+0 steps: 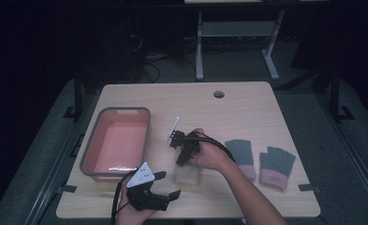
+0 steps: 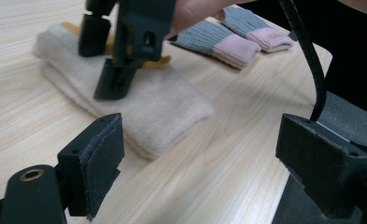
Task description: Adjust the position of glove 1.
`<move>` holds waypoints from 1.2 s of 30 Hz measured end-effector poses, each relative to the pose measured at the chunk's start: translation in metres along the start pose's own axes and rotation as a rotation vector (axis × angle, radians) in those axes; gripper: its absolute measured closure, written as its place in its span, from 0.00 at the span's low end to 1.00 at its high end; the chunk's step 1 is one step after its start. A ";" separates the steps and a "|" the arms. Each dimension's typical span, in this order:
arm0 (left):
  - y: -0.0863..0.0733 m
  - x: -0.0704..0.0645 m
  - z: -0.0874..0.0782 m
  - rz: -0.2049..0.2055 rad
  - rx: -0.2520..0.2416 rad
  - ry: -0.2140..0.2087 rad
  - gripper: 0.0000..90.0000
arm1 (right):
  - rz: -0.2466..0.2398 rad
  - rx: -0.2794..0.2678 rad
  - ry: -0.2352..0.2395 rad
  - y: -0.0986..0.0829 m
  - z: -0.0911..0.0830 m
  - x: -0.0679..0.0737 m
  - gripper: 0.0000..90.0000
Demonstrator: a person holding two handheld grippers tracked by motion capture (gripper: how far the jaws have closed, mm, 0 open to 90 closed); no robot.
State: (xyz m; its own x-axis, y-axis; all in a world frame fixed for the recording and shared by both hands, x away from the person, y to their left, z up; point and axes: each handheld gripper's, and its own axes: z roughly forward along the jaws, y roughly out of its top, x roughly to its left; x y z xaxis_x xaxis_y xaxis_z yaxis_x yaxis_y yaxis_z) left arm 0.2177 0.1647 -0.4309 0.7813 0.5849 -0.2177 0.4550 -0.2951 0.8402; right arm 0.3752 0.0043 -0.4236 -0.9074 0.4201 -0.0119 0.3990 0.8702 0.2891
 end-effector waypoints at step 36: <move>0.030 0.038 0.058 -0.369 0.191 0.001 0.21 | 0.594 -0.321 0.168 -0.100 -0.037 -0.036 0.42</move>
State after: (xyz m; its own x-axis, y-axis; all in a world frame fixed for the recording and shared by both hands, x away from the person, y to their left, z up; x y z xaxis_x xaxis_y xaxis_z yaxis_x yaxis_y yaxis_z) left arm 0.2862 0.1343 -0.4425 0.5504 0.6787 -0.4862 0.7758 -0.2005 0.5983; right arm 0.3631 -0.1078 -0.4165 -0.5658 0.7335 0.3767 0.7991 0.3752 0.4697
